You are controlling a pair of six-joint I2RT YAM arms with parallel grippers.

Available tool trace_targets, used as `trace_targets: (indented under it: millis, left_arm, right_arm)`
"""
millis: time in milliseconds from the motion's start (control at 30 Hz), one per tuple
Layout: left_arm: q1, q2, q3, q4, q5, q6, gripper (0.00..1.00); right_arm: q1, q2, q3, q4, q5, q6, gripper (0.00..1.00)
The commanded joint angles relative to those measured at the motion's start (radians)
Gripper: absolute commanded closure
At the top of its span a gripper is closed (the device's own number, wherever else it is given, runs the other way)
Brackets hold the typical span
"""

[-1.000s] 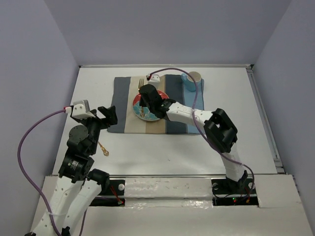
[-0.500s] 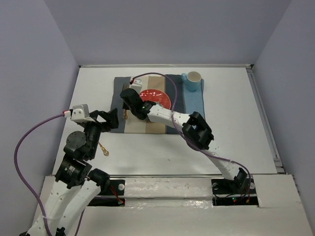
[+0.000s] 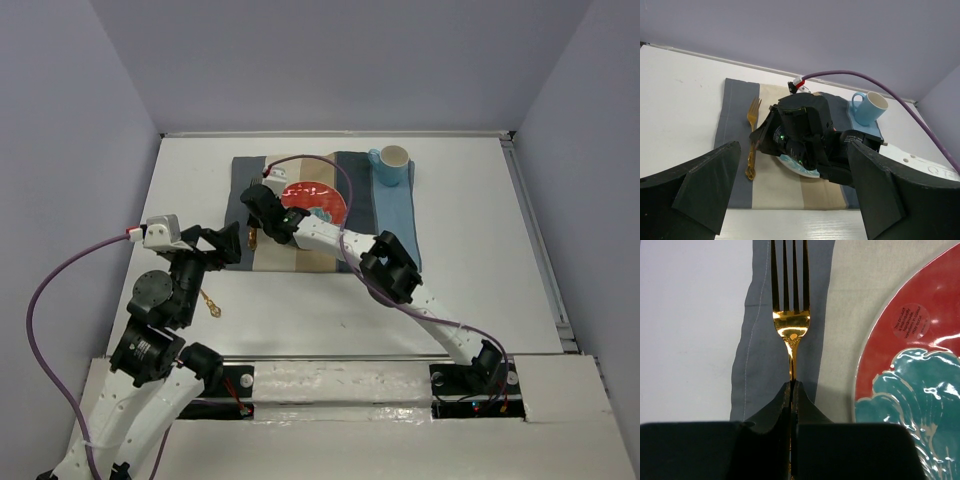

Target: Set the dinner table for one person

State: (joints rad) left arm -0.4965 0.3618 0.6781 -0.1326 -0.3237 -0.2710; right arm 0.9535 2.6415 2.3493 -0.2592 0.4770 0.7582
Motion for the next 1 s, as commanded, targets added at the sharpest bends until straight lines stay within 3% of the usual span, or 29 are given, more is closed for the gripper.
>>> trace_targets:
  millis: [0,100,200,467,667,733,867,967]
  left_arm:
    - [-0.004,-0.012,0.028,0.036,-0.025,0.01,0.01]
    - [-0.004,-0.012,0.028,0.036,-0.023,0.01,0.01]
    - [-0.004,-0.011,0.028,0.034,-0.026,0.01,0.01]
    - [0.006,-0.012,0.026,0.034,-0.028,0.013,0.01]
    - [0.027,-0.018,0.031,0.031,-0.061,0.024,0.01]
    - [0.038,-0.021,0.034,0.031,-0.08,0.027,0.01]
    - [0.072,-0.03,0.035,0.034,-0.109,0.027,0.01]
    - [0.117,-0.034,0.037,0.037,-0.147,0.039,0.01]
  right_arm:
    - [0.002,0.017,0.054,0.006,0.0,0.036,0.93]
    - [0.002,0.015,0.048,0.006,-0.006,0.035,0.72]
    - [0.002,0.0,0.035,0.008,-0.005,0.033,0.67]
    - [0.013,-0.067,-0.011,0.031,-0.032,-0.016,0.65]
    - [0.094,-0.184,-0.171,0.224,-0.249,-0.282,0.64]
    - [0.128,-0.192,-0.192,0.232,-0.369,-0.368,0.55]
    - [0.192,-0.186,-0.203,0.175,-0.411,-0.473,0.34]
    - [0.218,-0.15,-0.147,0.108,-0.466,-0.534,0.28]
